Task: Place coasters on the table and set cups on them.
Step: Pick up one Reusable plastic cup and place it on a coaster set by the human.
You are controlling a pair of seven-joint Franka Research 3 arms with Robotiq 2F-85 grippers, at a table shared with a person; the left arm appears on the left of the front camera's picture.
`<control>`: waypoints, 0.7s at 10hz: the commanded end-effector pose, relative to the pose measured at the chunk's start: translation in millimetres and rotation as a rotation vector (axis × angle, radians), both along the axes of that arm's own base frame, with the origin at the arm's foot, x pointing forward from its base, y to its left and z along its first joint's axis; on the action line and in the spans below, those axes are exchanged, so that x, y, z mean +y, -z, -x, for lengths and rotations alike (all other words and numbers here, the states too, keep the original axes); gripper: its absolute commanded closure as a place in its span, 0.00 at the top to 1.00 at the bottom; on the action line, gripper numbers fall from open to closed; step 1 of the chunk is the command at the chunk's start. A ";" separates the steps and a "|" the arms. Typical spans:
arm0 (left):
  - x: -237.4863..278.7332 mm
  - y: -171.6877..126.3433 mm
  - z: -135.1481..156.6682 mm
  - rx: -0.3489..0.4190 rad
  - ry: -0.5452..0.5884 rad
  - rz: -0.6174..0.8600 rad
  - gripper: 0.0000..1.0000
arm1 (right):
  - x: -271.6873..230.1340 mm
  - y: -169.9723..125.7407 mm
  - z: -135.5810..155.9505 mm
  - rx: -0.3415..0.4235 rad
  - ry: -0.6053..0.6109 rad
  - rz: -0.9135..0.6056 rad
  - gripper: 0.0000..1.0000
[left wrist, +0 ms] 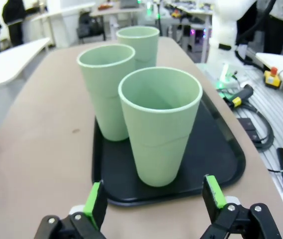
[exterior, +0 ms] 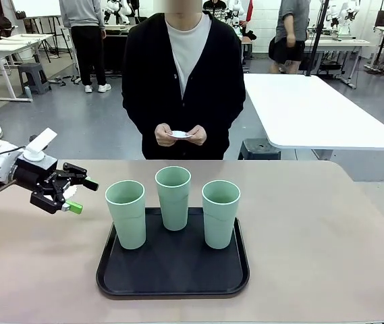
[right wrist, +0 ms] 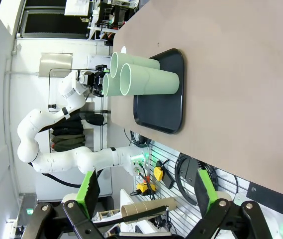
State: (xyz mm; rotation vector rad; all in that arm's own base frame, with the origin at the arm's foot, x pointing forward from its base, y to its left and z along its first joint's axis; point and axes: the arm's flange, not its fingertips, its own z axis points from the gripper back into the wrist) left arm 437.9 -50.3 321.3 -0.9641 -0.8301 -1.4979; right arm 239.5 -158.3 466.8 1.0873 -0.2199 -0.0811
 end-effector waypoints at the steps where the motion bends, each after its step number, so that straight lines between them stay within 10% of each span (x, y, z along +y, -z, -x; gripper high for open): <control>1: -4.5 12.5 8.2 -0.045 0.022 0.079 1.00 | -0.3 0.0 0.0 -0.002 -0.006 -0.007 1.00; 7: -28.7 45.4 6.5 -0.111 0.020 0.168 1.00 | -0.3 0.0 0.0 -0.002 -0.006 -0.007 1.00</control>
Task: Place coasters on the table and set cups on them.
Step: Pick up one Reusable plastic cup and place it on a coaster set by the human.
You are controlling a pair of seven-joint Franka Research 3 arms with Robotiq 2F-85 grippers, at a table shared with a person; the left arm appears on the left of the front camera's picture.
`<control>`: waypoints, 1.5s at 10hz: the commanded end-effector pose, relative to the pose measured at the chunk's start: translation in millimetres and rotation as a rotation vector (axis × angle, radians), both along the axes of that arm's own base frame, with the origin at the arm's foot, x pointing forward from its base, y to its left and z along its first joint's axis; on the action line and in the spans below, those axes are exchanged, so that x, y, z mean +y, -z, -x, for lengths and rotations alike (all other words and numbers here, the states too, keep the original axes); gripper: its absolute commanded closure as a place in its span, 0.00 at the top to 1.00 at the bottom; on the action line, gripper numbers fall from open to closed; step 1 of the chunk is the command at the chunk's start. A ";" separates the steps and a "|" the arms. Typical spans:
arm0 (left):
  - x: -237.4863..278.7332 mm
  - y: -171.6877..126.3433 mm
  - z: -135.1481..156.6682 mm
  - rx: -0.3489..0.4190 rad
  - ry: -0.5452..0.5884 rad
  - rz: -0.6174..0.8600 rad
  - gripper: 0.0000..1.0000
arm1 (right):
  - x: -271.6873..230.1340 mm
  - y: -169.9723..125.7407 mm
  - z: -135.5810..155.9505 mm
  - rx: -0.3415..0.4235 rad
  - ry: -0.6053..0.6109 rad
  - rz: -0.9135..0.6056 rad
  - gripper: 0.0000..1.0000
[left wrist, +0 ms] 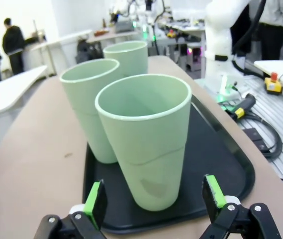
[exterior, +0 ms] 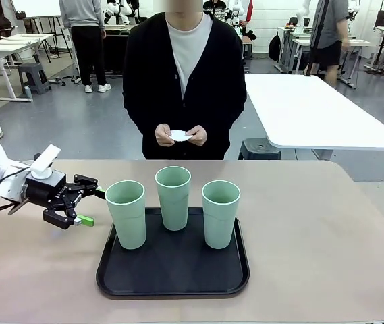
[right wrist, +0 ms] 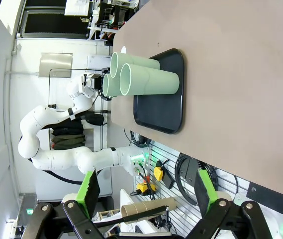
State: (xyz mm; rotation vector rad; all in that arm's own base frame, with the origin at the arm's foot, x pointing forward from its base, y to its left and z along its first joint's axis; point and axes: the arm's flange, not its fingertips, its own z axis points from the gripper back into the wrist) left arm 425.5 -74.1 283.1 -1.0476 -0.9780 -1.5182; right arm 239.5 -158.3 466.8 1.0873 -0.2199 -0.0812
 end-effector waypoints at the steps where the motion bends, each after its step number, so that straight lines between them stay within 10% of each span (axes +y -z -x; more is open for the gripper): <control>1: -8.2 10.6 -10.9 -0.049 -0.027 0.040 1.00 | -0.3 0.0 0.0 -0.002 -0.006 -0.007 1.00; 15: -50.8 28.7 -18.2 0.113 0.074 0.056 1.00 | -0.3 0.0 0.0 -0.002 -0.006 -0.007 1.00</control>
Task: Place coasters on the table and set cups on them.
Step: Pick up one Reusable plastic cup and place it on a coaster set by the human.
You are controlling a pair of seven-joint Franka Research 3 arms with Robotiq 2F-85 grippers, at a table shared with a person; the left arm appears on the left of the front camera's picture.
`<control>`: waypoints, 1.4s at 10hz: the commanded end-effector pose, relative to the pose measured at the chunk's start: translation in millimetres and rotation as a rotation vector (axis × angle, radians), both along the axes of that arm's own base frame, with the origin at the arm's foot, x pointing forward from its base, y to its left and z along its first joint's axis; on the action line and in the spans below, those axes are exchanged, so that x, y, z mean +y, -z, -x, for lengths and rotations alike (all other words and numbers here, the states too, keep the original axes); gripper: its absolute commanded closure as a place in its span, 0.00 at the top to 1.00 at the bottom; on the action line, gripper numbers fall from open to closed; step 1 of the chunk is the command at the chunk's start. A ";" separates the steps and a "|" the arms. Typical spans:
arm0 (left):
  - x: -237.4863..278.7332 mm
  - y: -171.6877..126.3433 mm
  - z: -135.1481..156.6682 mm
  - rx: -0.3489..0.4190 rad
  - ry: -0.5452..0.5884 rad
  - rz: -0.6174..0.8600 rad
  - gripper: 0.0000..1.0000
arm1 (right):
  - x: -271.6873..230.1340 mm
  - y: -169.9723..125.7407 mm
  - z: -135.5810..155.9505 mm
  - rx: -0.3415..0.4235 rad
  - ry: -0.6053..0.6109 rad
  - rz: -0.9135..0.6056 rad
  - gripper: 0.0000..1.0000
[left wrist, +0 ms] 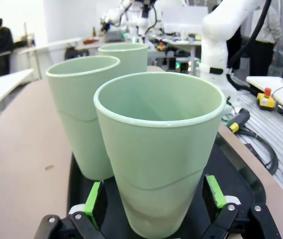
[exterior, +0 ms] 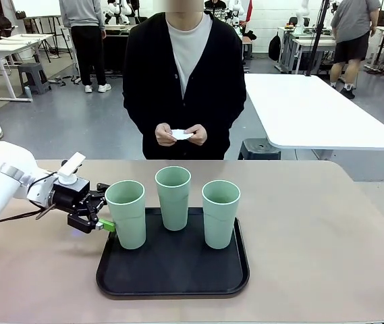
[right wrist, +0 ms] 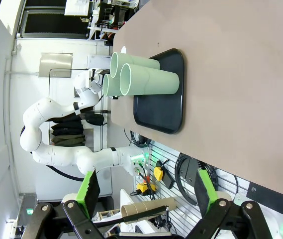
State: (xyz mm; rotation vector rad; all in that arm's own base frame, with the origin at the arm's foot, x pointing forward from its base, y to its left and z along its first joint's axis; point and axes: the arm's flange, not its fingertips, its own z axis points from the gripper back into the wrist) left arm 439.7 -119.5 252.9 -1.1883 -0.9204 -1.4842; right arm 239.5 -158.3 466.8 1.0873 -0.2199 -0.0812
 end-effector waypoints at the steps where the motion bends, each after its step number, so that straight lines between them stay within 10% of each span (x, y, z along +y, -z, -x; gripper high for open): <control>1: -9.4 -0.2 -3.8 0.014 0.021 0.011 1.00 | -0.3 0.0 0.0 -0.002 -0.006 -0.007 1.00; 8: -33.0 8.2 -0.3 0.020 0.078 0.010 1.00 | -0.3 0.0 0.0 -0.002 -0.006 -0.007 1.00; 9: -32.3 9.4 -0.5 0.015 0.094 0.010 0.40 | -0.3 0.0 0.0 -0.002 -0.006 -0.007 1.00; 10: -31.1 7.9 -0.9 0.016 0.091 0.013 0.40 | -0.3 0.0 0.0 -0.002 -0.006 -0.007 1.00; 11: -29.6 6.4 -0.5 0.014 0.089 0.012 0.00 | -0.3 0.0 0.0 -0.002 -0.006 -0.007 1.00; 12: -29.1 5.6 -0.1 0.013 0.087 0.011 0.35 | -0.3 0.0 0.0 -0.002 -0.006 -0.007 1.00; 13: -30.2 5.2 0.1 0.014 0.085 0.010 0.00 | -0.3 0.0 0.0 -0.002 -0.006 -0.007 1.00; 14: -28.7 1.6 3.1 0.031 0.085 0.018 0.00 | -0.3 0.0 0.0 -0.002 -0.006 -0.007 1.00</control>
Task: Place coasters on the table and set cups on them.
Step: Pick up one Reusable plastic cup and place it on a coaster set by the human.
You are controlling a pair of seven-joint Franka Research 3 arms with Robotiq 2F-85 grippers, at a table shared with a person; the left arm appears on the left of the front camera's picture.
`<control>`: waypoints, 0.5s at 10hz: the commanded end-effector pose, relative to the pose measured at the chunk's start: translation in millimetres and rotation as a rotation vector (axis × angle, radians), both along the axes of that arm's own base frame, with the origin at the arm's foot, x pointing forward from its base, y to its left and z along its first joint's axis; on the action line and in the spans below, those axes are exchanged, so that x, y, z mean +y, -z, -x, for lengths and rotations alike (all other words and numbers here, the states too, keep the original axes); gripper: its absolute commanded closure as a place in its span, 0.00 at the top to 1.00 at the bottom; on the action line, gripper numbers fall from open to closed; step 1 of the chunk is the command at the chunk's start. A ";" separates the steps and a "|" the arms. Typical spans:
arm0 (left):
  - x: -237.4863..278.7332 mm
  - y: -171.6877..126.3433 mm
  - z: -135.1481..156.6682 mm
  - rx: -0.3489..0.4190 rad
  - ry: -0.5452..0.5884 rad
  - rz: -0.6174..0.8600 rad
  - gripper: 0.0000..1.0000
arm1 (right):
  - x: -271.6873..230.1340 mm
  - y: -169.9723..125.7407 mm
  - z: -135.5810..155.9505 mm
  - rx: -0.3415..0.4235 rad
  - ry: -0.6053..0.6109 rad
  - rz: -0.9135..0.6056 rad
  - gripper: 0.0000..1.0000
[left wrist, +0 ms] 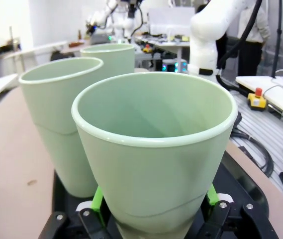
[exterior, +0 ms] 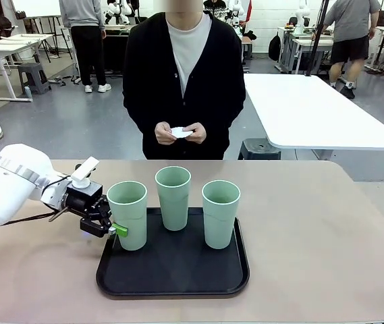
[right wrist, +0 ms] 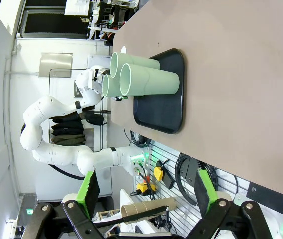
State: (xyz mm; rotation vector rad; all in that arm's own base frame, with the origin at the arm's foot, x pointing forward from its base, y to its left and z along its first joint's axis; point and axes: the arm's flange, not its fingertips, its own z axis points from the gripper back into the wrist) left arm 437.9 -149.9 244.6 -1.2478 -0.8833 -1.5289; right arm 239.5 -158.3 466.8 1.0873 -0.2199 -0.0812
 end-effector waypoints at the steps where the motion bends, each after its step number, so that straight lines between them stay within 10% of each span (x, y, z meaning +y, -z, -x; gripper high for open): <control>1: 6.1 -23.1 11.1 0.042 -0.023 0.032 0.00 | -0.3 0.0 0.0 -0.002 -0.006 -0.007 1.00; 5: 30.2 -153.8 61.1 0.001 -0.128 0.038 0.00 | -0.3 0.0 0.0 -0.002 -0.006 -0.007 1.00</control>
